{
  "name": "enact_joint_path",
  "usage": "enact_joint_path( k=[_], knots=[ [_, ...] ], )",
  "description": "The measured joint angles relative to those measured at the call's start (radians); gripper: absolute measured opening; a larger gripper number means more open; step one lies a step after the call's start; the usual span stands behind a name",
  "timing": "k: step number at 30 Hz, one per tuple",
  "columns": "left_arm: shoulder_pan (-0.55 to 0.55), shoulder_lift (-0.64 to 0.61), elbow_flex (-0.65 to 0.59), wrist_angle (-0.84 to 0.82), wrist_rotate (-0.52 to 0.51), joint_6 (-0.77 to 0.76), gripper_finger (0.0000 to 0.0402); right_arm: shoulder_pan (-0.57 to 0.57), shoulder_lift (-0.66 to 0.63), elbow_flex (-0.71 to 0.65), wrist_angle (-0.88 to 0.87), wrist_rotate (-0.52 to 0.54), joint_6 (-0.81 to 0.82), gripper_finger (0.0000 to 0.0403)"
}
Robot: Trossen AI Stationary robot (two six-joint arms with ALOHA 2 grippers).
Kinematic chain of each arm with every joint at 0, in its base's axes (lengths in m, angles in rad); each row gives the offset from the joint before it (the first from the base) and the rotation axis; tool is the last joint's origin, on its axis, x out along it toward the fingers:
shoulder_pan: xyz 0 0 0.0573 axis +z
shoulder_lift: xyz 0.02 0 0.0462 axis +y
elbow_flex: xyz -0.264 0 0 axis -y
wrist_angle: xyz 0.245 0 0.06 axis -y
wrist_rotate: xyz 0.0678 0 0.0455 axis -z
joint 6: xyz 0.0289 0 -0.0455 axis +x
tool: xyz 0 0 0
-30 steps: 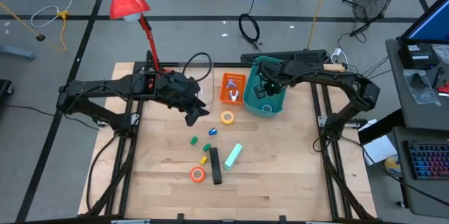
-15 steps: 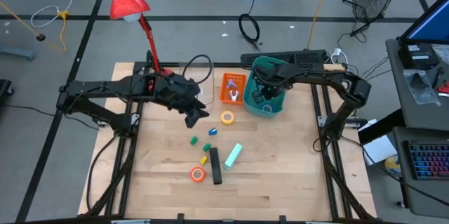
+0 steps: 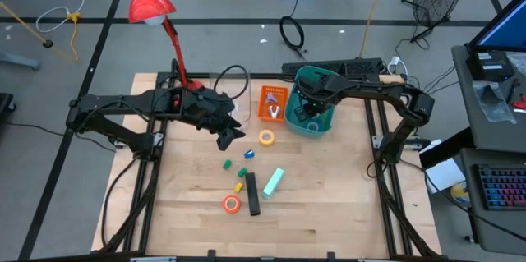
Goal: Pick and place Stapler, Stapler remover, tape
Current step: Put the light blue stapler into the transparent bin
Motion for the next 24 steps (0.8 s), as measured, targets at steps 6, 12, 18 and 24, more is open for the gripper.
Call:
enact_joint_path(
  k=[6, 12, 18, 24],
  knots=[
    [0.0, 0.0, 0.0, 0.007, -0.003, 0.0, 0.0209, 0.002, -0.042, 0.0, 0.03, -0.017, -0.012, 0.0164],
    [0.0, 0.0, 0.0, 0.017, -0.018, 0.004, 0.0209, 0.012, -0.154, 0.0, 0.132, -0.043, -0.021, 0.0164],
    [0.0, 0.0, 0.0, 0.021, -0.018, 0.01, 0.0209, 0.061, -0.289, 0.0, 0.24, -0.082, -0.011, 0.0156],
    [0.0, 0.0, 0.0, 0.015, -0.017, 0.027, 0.0209, 0.17, -0.397, 0.0, 0.272, -0.08, 0.006, 0.0155]
  ],
)
